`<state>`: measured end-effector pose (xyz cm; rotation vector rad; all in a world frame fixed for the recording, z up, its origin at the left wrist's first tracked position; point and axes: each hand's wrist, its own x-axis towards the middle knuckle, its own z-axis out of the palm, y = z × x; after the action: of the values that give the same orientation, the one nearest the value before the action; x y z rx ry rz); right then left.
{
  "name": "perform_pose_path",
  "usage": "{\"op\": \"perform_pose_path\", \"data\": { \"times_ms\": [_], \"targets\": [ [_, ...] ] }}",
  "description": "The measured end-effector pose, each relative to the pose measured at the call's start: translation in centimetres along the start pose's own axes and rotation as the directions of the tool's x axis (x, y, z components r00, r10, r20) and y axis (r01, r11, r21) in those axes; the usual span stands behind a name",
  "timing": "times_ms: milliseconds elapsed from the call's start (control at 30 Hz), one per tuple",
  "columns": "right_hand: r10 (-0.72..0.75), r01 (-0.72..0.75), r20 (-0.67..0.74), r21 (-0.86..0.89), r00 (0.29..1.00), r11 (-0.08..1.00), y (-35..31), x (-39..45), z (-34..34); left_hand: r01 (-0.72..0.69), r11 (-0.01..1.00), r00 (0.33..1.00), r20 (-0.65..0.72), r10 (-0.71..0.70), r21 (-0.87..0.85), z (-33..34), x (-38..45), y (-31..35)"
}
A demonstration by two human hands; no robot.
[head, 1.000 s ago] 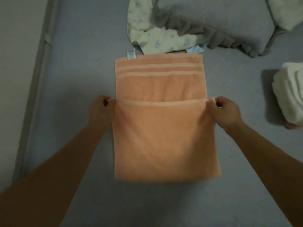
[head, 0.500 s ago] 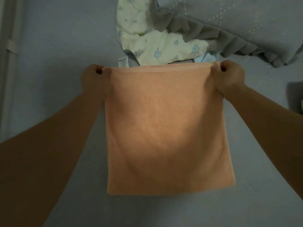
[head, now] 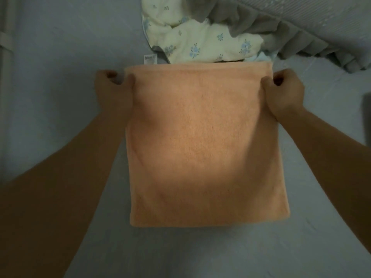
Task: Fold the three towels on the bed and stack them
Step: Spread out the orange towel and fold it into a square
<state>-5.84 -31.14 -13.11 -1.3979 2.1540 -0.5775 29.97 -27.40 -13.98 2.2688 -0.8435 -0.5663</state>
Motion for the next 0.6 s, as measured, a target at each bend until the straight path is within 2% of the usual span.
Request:
{"op": "perform_pose_path", "data": {
  "times_ms": [100, 200, 300, 467, 533, 600],
  "targets": [
    [0.067, -0.069, 0.039, 0.057, 0.997, 0.996, 1.9, -4.3, -1.2, 0.072, 0.997, 0.997, 0.024, -0.071, -0.027, -1.7, -5.1, -1.9],
    [0.152, -0.153, 0.149, 0.000, 0.977, 0.988, 5.5, -10.5, -3.1, 0.076, 0.994, 0.983, 0.162, -0.089, 0.080, -4.7, -11.4, -5.8],
    [0.239, -0.233, 0.316, -0.057, 0.918, 0.971, 9.2, -16.9, -5.3, 0.144, 0.981, 0.935, 0.308, -0.178, 0.129, -7.8, -17.9, -10.4],
    [0.349, -0.400, 0.453, 0.019, 0.820, 0.916, 12.4, -24.8, -8.6, 0.368, 0.930, 0.870, 0.362, -0.335, -0.022, -11.9, -26.7, -14.5],
    [0.378, -0.454, 0.519, 0.020, 0.766, 0.891, 13.5, -27.1, -9.5, 0.377, 0.926, 0.860, 0.372, -0.350, -0.001, -13.2, -29.2, -15.6],
    [0.388, -0.465, 0.534, 0.010, 0.751, 0.885, 14.7, -29.3, -10.6, 0.361, 0.931, 0.861, 0.362, -0.357, 0.060, -14.7, -31.9, -16.4]
  ]
}}
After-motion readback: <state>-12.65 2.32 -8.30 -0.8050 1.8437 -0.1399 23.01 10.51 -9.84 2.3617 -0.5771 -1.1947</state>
